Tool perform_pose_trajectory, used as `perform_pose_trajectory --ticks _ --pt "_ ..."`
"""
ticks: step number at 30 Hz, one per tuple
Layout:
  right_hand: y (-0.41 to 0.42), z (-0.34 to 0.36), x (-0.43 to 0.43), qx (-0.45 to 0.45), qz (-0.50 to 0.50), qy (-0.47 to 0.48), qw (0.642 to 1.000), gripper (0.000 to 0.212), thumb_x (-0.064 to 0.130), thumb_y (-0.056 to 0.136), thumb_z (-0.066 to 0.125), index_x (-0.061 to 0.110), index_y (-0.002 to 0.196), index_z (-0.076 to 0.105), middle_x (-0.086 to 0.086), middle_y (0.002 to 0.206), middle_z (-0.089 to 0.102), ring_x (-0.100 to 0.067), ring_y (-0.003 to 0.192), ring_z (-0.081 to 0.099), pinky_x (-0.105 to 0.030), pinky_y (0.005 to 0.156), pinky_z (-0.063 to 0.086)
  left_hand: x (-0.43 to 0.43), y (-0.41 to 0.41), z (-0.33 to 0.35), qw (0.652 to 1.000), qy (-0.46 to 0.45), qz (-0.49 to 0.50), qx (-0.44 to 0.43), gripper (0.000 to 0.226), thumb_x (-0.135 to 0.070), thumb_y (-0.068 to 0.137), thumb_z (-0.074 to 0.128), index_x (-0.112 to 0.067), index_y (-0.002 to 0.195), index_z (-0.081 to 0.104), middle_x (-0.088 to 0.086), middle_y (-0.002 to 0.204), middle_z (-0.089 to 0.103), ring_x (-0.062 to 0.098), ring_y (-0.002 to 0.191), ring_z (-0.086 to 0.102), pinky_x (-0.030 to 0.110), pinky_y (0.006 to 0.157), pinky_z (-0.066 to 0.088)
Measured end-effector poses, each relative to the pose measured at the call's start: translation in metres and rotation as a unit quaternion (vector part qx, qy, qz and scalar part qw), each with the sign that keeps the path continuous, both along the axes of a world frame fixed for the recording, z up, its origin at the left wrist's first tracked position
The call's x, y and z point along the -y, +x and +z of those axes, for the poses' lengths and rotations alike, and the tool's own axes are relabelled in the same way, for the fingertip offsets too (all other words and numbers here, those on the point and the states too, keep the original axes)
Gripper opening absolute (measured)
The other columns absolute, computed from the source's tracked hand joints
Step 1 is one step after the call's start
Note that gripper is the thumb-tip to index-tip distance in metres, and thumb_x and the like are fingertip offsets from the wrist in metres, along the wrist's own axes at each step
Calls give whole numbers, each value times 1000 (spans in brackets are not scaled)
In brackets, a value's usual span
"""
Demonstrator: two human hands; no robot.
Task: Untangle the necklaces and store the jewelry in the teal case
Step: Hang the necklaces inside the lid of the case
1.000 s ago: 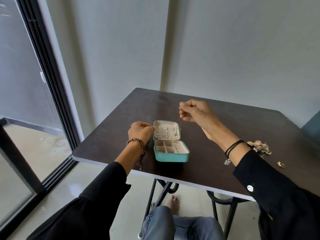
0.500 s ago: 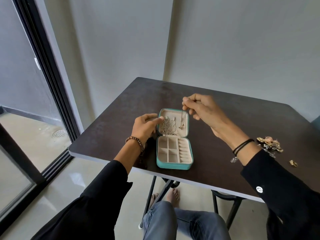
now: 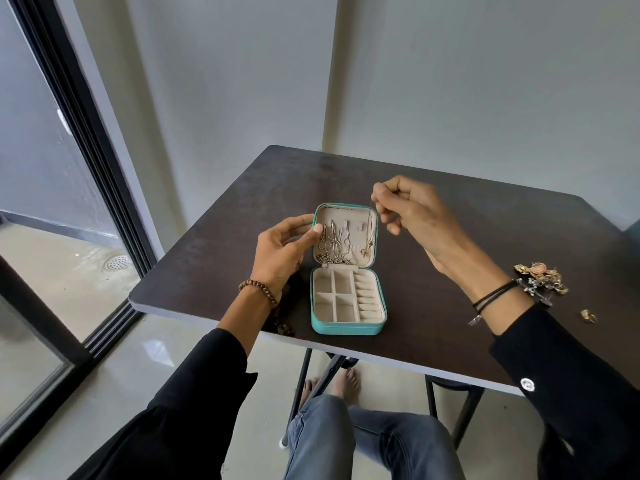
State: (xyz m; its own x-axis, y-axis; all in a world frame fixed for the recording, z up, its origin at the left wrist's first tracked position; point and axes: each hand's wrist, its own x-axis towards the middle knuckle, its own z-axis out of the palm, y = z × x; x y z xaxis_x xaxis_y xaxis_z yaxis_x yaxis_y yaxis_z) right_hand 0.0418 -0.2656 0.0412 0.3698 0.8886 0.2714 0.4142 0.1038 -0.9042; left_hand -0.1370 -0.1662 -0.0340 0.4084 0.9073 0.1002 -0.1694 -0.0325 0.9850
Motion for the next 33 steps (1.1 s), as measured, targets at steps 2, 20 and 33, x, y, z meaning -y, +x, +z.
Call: perform_pose_trajectory --ticks 2,20,33 --pt "-1 3 0 1 5 5 1000 23 26 104 59 11 89 66 8 73 62 -13 70 53 -20 57 43 1 -1 2 1000 2 0 5 33 -12 89 72 -3 120 67 17 111 72 -5 47 56 6 44 40" --pt "5 -16 2 297 -37 -23 954 9 27 102 59 23 99 67 9 102 63 -1 89 61 -20 79 50 4 -4 4 1000 20 9 1 33 -14 88 73 -5 119 69 14 113 72 -6 49 56 4 48 41" --pt "6 -47 -8 523 -159 118 829 10 22 93 73 12 95 76 -5 91 54 -21 79 50 -36 60 50 5 -5 4 1000 18 7 8 33 -14 87 74 -6 119 69 14 112 73 -7 53 57 4 49 41"
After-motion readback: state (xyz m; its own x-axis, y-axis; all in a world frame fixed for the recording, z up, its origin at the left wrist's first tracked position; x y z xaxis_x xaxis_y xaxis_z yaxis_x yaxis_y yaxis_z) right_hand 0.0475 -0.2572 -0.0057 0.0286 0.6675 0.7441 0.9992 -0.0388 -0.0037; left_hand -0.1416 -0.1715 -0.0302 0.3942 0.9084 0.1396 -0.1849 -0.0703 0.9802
